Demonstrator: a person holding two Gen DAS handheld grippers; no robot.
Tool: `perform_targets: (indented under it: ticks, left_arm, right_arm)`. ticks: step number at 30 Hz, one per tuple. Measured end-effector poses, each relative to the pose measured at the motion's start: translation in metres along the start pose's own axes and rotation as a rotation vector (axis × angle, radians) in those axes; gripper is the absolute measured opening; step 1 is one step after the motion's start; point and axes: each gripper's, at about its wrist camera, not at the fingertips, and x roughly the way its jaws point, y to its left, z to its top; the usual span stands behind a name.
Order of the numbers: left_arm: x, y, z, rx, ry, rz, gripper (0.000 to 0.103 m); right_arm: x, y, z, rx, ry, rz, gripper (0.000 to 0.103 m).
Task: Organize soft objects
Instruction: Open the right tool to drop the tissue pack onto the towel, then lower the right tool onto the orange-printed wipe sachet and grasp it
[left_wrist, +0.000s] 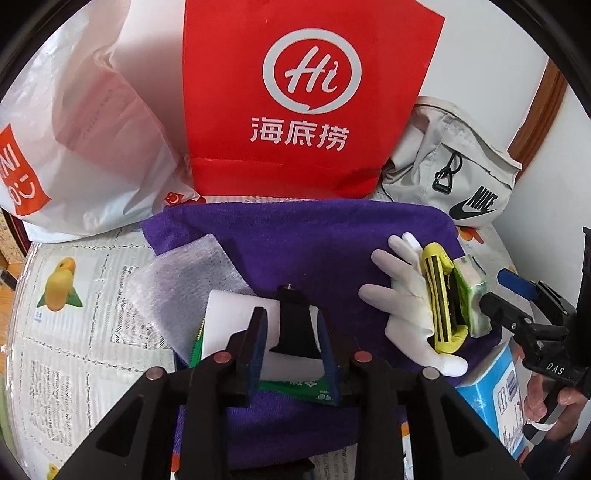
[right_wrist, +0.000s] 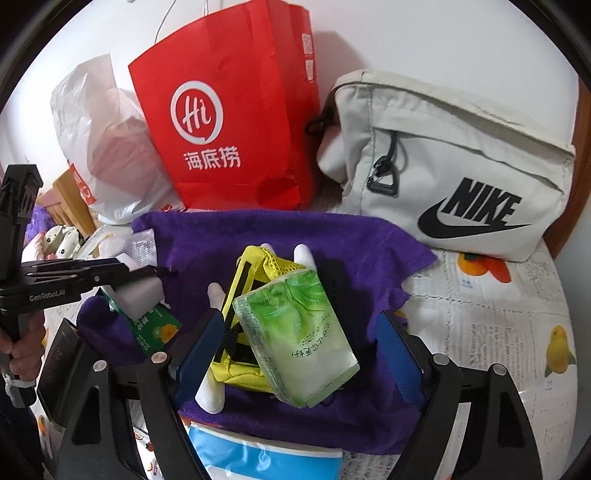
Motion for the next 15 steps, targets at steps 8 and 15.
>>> perform_targets:
  ticks: [8, 15]
  left_arm:
    - [-0.037, 0.004, -0.013, -0.005, -0.039, 0.016, 0.041]
    - [-0.077, 0.019, -0.045, -0.031, -0.06, 0.028, 0.046]
  right_arm:
    - [-0.044, 0.021, -0.013, -0.003, -0.049, 0.029, 0.084]
    - [-0.075, 0.062, -0.045, -0.023, -0.044, 0.075, 0.084]
